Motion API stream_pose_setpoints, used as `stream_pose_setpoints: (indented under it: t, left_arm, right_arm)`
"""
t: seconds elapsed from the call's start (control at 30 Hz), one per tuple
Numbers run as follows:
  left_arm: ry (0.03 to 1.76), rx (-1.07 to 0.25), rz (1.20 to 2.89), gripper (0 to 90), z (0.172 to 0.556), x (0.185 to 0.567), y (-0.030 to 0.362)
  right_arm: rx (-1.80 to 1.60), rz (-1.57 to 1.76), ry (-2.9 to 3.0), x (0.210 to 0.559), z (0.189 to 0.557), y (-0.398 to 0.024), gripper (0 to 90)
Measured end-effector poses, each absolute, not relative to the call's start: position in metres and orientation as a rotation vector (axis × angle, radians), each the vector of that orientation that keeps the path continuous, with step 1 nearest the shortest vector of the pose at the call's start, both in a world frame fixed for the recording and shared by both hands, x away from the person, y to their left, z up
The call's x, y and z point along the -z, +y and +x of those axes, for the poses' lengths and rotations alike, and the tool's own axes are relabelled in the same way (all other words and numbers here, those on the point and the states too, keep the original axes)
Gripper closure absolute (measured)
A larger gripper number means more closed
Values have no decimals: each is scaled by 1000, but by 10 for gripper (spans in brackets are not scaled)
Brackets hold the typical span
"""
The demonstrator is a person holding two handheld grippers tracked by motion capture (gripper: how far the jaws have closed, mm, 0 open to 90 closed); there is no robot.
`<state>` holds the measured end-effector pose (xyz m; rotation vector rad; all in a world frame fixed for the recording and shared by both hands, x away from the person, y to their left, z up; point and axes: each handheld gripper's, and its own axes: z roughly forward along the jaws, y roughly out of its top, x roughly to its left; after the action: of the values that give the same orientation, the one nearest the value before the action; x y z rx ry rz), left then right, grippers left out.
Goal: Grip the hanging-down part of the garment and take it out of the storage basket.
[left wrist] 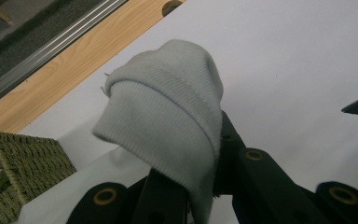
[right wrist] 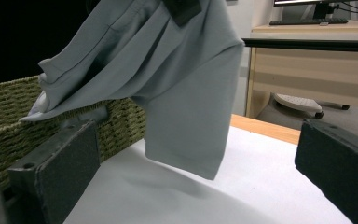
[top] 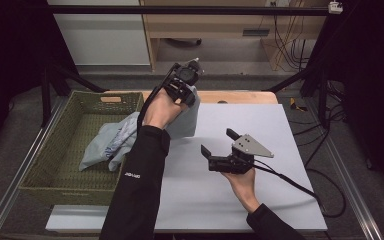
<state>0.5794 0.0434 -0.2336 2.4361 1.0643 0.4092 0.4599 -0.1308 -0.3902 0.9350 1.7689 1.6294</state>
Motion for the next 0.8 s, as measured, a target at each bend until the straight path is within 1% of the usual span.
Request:
stream_pose_setpoints:
  t: [0.8]
  left_arm:
    - [1064,-416,2418,842,578,227,51]
  right_arm:
    - [-1666,902,1828,387,483,-62,4]
